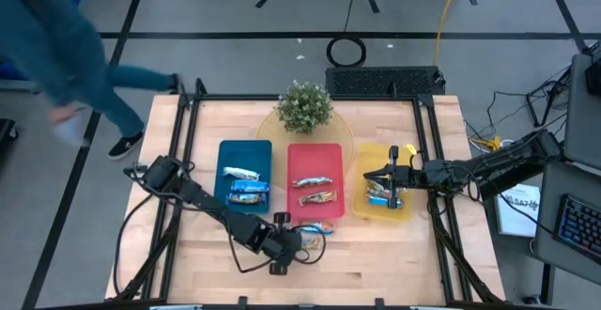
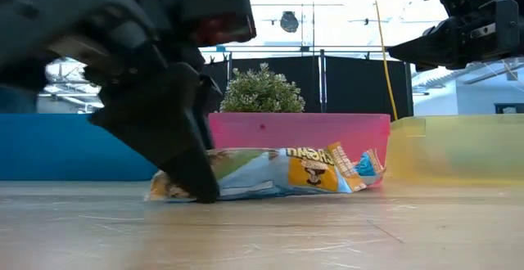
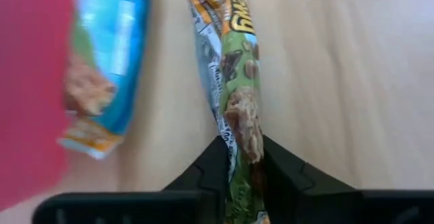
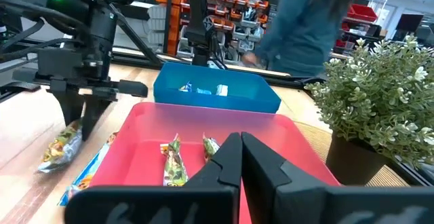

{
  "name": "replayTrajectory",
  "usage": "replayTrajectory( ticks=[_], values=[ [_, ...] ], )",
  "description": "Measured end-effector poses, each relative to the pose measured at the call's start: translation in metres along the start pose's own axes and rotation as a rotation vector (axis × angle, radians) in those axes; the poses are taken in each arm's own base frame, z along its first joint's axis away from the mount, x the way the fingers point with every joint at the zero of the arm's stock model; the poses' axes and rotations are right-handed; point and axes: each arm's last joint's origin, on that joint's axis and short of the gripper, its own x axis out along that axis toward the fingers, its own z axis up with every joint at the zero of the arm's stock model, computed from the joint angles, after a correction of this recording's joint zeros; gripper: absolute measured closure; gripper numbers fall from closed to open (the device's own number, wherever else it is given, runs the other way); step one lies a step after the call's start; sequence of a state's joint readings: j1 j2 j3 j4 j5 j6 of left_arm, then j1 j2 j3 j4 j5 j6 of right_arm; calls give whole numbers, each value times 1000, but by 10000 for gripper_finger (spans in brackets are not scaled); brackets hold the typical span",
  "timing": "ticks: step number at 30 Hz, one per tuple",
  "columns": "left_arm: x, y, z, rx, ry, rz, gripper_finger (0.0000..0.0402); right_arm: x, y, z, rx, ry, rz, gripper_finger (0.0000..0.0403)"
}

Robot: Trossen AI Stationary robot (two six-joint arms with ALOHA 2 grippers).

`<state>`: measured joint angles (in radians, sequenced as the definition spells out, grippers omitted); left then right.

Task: Pick and place Granola Bars by type
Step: Put the bottom yellow granola bar into the red bin

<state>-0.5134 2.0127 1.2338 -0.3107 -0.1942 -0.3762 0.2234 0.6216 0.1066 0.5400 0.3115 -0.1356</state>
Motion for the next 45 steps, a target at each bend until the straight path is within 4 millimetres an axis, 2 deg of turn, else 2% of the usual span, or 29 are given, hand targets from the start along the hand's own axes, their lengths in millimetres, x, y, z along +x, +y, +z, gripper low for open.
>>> replayTrajectory(
  ticks=[3, 6, 9, 12, 16, 19, 24, 27, 31, 33, 36, 41, 45],
  values=[
    [-8, -3, -1, 65, 8, -25, 341, 0, 0, 0, 0, -1, 0, 403],
    [-24, -6, 2, 122, -15, -26, 332, 0, 0, 0, 0, 0, 0, 403],
    [-49, -10, 7, 201, -83, 7, 333, 0, 0, 0, -1, 3, 1, 403],
    [-76, -13, 10, 291, -149, 76, 351, 0, 0, 0, -1, 2, 0, 403],
    [-115, -9, 5, 351, -285, 112, 354, 0, 0, -1, -2, 7, 1, 403],
    [-132, 7, -18, 346, -309, 157, 356, 1, 0, -1, -3, 8, 1, 403],
    [-151, 46, -60, 208, -410, 213, 350, 1, 0, -1, -3, 10, 1, 403],
    [-159, 68, -76, 124, -523, 210, 359, 1, 0, -1, -2, 6, 0, 403],
    [-163, 99, -85, -62, -608, 320, 359, 1, 0, 0, 0, -1, 0, 403],
    [-164, 112, -80, -114, -611, 346, 360, 1, 0, 0, 0, -1, -1, 403],
    [-161, 128, -68, -105, -580, 326, 360, 1, 0, 0, 1, -2, 0, 403],
    [-150, 153, -34, -83, -530, 313, 361, 1, 0, 0, 0, -1, -1, 403],
    [-128, 163, -2, -40, -474, 293, 362, 1, 0, 0, 0, 1, 0, 403]
  ],
)
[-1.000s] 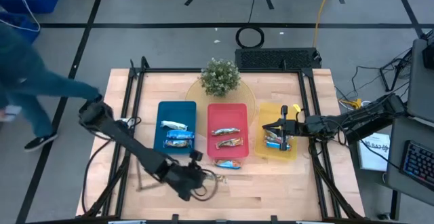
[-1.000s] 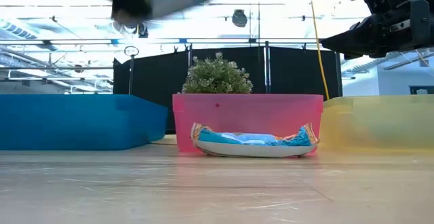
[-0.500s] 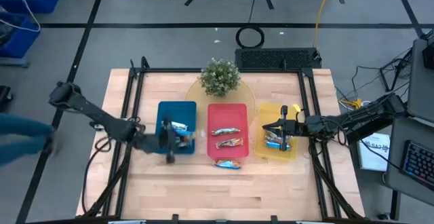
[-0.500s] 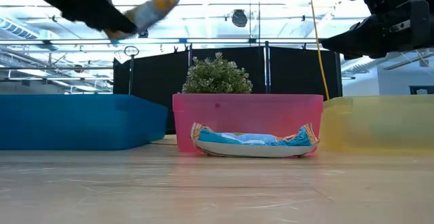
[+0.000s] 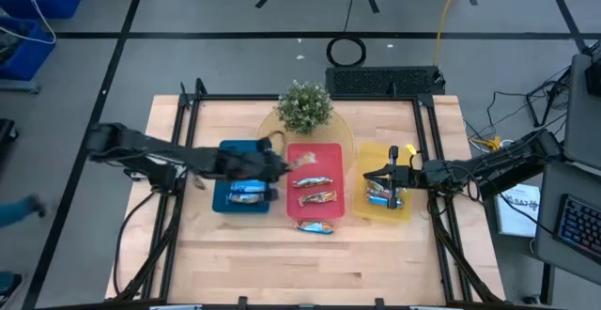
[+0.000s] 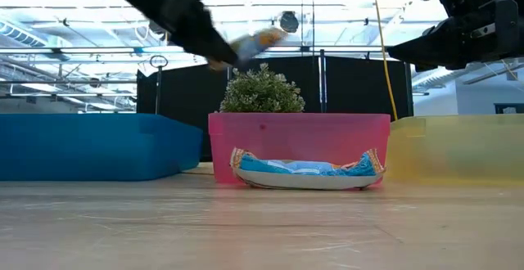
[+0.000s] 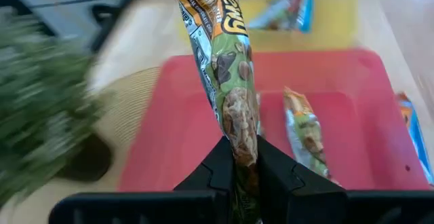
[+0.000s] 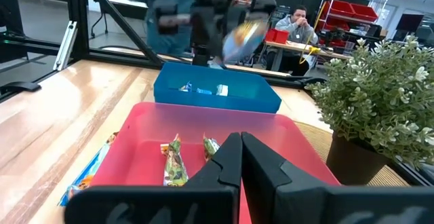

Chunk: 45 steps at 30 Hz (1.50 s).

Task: Pick and place Granola Bars by type
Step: Put the bottom yellow granola bar into the red bin, then put the yellow granola bar into the red bin

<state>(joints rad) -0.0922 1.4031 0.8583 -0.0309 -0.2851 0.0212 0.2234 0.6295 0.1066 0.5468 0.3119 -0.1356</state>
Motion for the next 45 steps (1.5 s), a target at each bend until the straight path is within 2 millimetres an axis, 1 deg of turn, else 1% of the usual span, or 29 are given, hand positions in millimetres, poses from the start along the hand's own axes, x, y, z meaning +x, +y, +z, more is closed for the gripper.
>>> replayTrajectory(
  ticks=[3, 5, 7, 10, 12, 15, 20, 23, 28, 30, 32, 33, 35, 38, 39, 41, 44, 45],
  values=[
    [31, -9, 6, 94, 65, -53, 362, 0, 0, -1, -4, 6, 1, 403],
    [52, -14, 5, 162, 146, -72, 362, 0, 0, -1, -7, 6, 1, 403],
    [70, -14, 0, 197, 234, -70, 362, 0, 0, -1, -8, 6, 1, 403],
    [90, -11, -1, 201, 302, -70, 362, 0, 0, -1, -10, 9, 1, 403],
    [100, -10, -3, 204, 330, -83, 362, 0, 0, -1, -13, 15, 2, 403],
    [110, -8, -7, 213, 353, -116, 354, 0, 0, -2, -19, 21, 3, 403],
    [111, -7, -5, 229, 345, -109, 321, 0, 0, -2, -20, 25, 3, 403],
    [106, -7, -1, 211, 331, -106, 288, 0, 0, -3, -27, 26, 4, 403],
    [93, -3, 11, 200, 293, -111, 227, 0, 0, -3, -28, 27, 4, 403],
    [81, -2, 18, 232, 271, -158, 210, 0, 0, -3, -27, 26, 4, 403],
    [61, 0, 26, 276, 179, -206, 205, 0, 0, -3, -27, 27, 4, 403],
    [51, 2, 26, 284, 127, -219, 207, 0, 0, -3, -28, 26, 4, 403],
    [30, 8, 24, 261, -26, -208, 222, 0, 0, -3, -36, 29, 4, 403],
    [-5, 23, 5, 194, -243, -145, 266, 0, 1, -4, -43, 43, 6, 403],
    [-16, 27, -6, 173, -305, -127, 285, 0, 1, -5, -46, 51, 7, 403],
    [-36, 33, -32, 116, -370, -121, 325, 0, 1, -6, -42, 55, 8, 403],
    [-57, 37, -65, -24, -437, -122, 384, 1, 1, -6, -30, 59, 9, 403],
    [-63, 37, -73, -64, -458, -125, 391, 1, 1, -6, -31, 62, 10, 403]
  ],
)
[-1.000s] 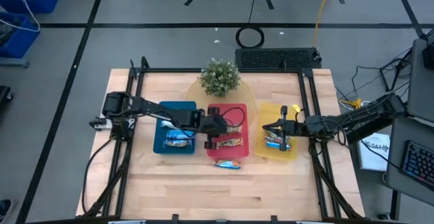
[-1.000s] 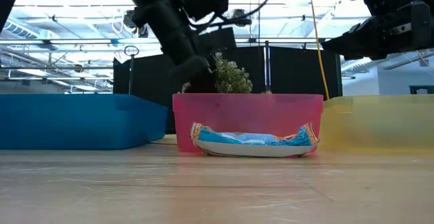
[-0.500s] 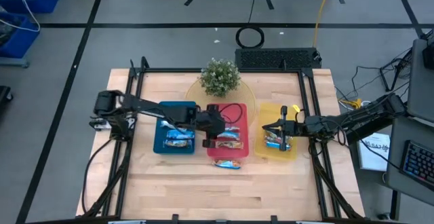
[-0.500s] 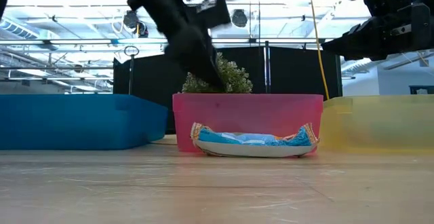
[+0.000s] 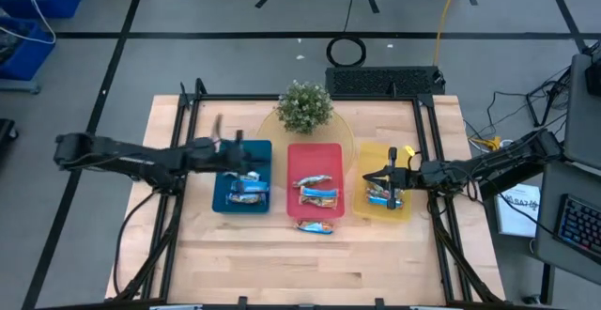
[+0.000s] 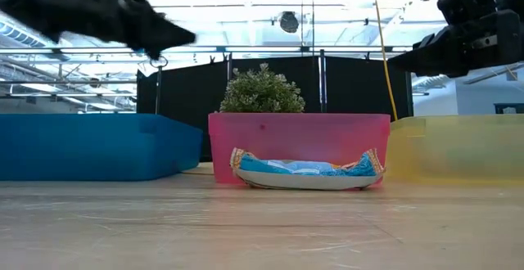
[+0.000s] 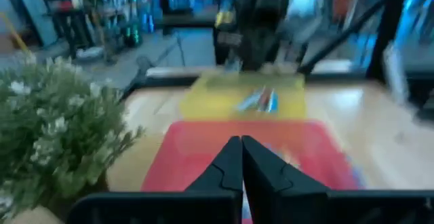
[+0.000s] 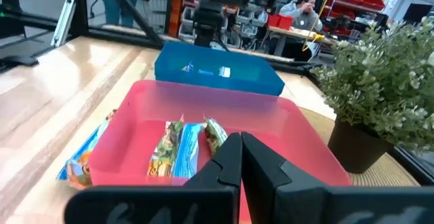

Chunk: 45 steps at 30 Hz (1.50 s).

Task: Pick and place Granola Bars by type
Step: Put the yellow granola bar into the red bin

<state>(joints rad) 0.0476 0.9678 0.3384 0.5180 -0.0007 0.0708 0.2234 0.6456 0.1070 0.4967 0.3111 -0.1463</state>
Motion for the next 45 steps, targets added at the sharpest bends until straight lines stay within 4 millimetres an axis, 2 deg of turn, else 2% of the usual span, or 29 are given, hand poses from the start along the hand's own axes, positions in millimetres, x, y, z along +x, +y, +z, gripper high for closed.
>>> replayTrajectory(
  ticks=[6, 11, 16, 19, 23, 28, 34, 38, 45],
  values=[
    [-28, -17, -18, -47, -94, -59, 397, 1, 0, 0, -21, -1, 1, 403],
    [-35, -28, -19, -106, -173, -35, 398, 5, 5, 16, -31, -60, 23, 403],
    [-38, -34, -26, -46, -148, 28, 397, 28, 20, 41, -29, 132, 14, 403],
    [-39, -34, -24, -70, -170, 45, 398, 50, 36, 52, -58, 302, 9, 403],
    [-39, -35, -23, -100, -180, 12, 379, 83, 71, 61, -169, 462, 17, 403],
    [-39, -37, -23, -95, -182, -37, 350, 115, 118, 67, -266, 499, 25, 403],
    [-39, -37, -23, -97, -182, -42, 332, 132, 152, 67, -238, 522, 160, 401],
    [-39, -37, -23, -118, -182, -63, 330, 132, 167, 68, -220, 520, 201, 372],
    [-39, -40, -22, -116, -189, -170, 330, 122, 180, 48, -326, 630, 260, 266]
  ],
)
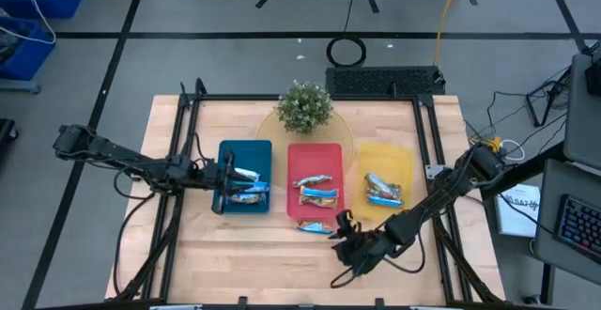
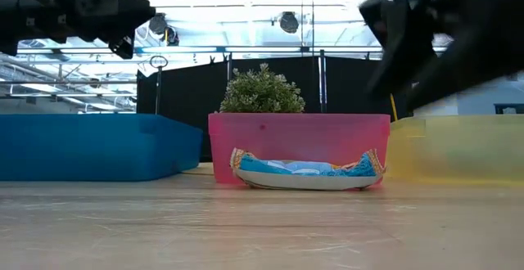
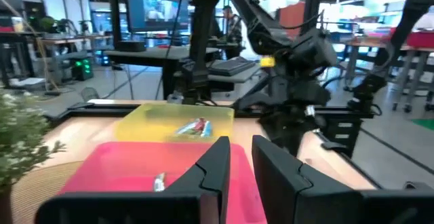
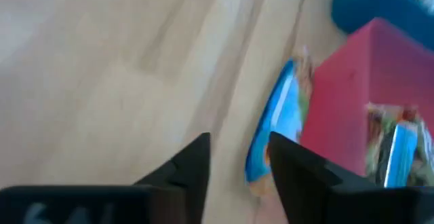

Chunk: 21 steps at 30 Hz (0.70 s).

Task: Pick and place Granola Bars by type
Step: Put the yellow granola bar into the red bin

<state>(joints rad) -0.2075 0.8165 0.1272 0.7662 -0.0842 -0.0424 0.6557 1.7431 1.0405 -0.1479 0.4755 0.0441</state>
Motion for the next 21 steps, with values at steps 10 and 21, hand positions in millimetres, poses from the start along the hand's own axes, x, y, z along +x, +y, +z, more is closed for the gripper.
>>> replayTrajectory(
  ticks=[10, 21],
  values=[
    [0, 0, -1, -50, 6, -7, 330, 20, 20, -17, -180, 78, -111, 208],
    [0, -6, -1, -60, 10, -40, 330, 41, 18, -29, -189, 139, -207, 210]
  ],
)
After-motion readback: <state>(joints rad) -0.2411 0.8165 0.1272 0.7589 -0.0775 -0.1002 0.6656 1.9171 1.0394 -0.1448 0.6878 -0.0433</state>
